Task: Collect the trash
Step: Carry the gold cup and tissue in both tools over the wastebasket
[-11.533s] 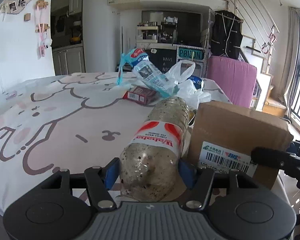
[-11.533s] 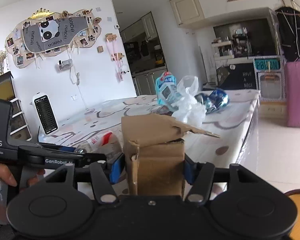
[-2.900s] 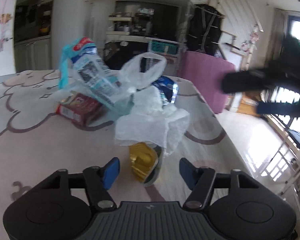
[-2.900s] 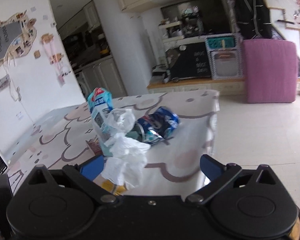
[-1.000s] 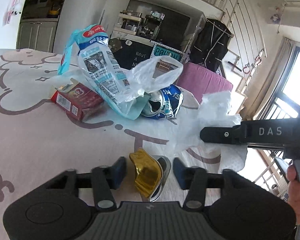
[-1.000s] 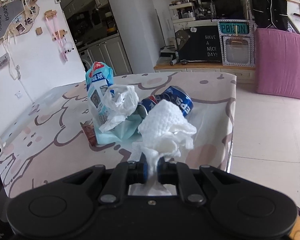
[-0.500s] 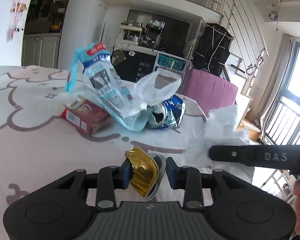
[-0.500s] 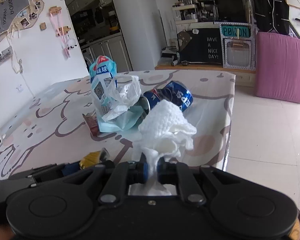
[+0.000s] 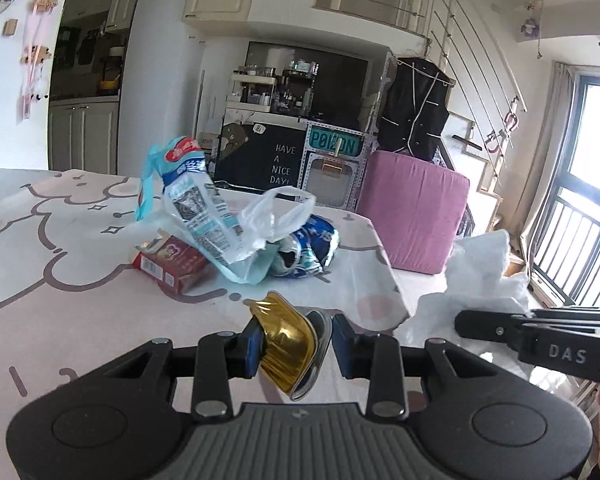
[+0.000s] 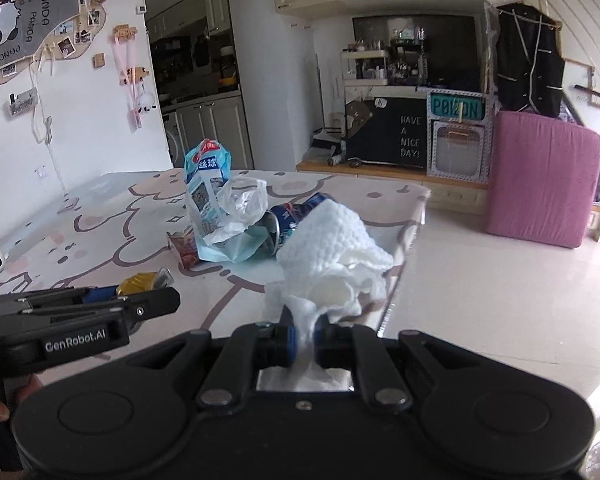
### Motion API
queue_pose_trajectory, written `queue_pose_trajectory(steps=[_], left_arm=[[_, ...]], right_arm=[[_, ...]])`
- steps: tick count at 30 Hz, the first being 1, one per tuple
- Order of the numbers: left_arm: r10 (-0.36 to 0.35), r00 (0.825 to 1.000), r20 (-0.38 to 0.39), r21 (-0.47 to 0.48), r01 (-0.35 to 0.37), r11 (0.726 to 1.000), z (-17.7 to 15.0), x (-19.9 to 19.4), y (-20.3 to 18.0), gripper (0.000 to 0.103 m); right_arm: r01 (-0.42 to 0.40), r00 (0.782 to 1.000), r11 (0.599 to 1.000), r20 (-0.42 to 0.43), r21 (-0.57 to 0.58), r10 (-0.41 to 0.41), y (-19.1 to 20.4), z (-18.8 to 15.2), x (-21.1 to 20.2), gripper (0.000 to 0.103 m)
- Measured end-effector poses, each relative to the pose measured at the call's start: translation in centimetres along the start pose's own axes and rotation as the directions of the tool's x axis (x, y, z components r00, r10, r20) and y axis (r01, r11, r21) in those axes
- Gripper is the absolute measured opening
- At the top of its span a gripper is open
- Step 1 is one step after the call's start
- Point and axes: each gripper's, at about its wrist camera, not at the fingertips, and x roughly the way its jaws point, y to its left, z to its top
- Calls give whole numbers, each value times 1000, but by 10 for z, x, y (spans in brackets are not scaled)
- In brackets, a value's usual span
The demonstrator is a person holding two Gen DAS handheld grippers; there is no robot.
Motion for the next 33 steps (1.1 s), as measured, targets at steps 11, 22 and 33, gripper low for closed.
queue_pose_trajectory(steps=[11,22,33], left_arm=[[-31,1000,-6,37,31,999,-1,-14,-56,37],[-115,993,-33,116,119,986,-18,-6,-146,37],[-192,971,-143,145,212,966,-62,35,-218,37]], right_arm=[[61,996,998,61,19,-62,-31,-16,-60,9],[189,978,980,75,57,-193,-96,-43,-113,9],[280,960,946,-25,165,-280,-167,-96,-111,9]])
